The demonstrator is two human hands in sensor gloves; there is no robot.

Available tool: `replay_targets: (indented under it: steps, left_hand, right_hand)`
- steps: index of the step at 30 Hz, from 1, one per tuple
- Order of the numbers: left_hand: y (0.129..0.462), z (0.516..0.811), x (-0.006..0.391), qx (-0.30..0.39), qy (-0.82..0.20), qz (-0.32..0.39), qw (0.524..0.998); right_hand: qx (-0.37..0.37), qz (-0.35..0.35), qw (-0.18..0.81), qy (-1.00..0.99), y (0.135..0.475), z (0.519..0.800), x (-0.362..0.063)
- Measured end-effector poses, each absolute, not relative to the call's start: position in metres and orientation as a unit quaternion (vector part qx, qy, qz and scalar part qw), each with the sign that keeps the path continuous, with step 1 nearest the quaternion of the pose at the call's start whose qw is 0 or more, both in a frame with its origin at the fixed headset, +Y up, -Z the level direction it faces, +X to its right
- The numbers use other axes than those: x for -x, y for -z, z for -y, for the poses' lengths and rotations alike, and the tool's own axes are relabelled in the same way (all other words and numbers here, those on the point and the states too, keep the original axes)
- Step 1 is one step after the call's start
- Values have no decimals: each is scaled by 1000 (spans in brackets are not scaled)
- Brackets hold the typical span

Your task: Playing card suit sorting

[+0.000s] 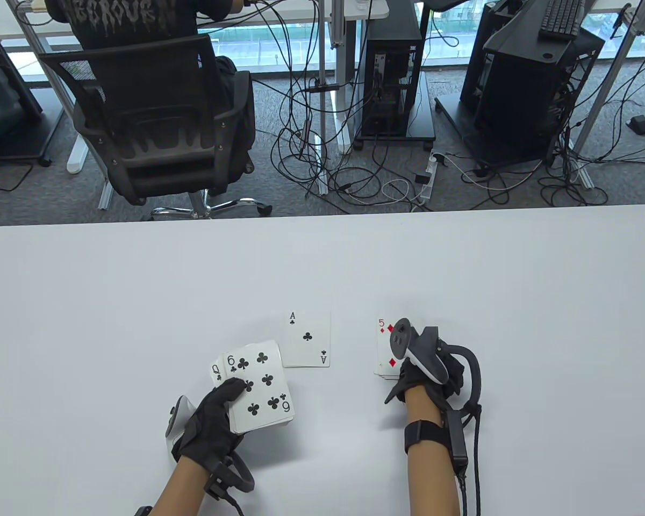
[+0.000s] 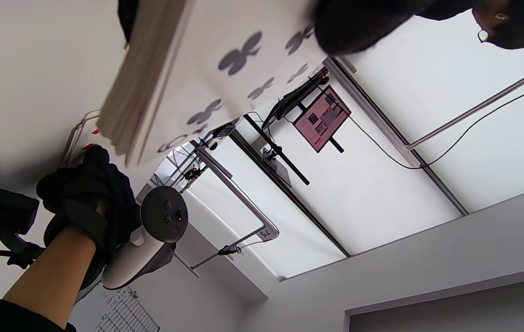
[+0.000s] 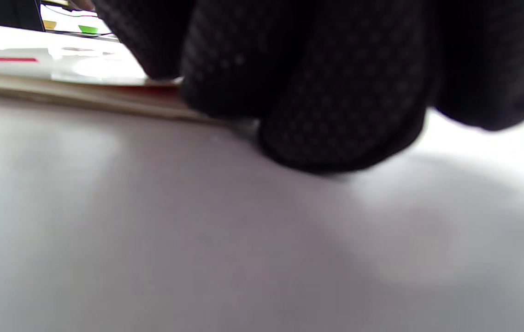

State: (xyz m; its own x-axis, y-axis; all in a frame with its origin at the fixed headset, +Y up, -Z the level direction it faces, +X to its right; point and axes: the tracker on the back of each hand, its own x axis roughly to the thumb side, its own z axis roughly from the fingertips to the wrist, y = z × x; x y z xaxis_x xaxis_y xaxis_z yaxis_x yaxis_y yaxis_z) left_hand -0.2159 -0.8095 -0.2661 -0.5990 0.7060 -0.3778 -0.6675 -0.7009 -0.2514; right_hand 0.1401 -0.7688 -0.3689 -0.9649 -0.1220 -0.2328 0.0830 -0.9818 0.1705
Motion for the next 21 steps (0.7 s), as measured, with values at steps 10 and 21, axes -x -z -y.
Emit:
replay_targets:
  steps: [10, 21]
  left_hand:
    - [267, 810, 216, 228, -894, 45, 384]
    - [266, 810, 216, 226, -894, 42, 385]
  right_hand:
    - [-20, -27, -29, 999, 361, 723, -111]
    - [231, 8, -363, 903, 301, 715, -3]
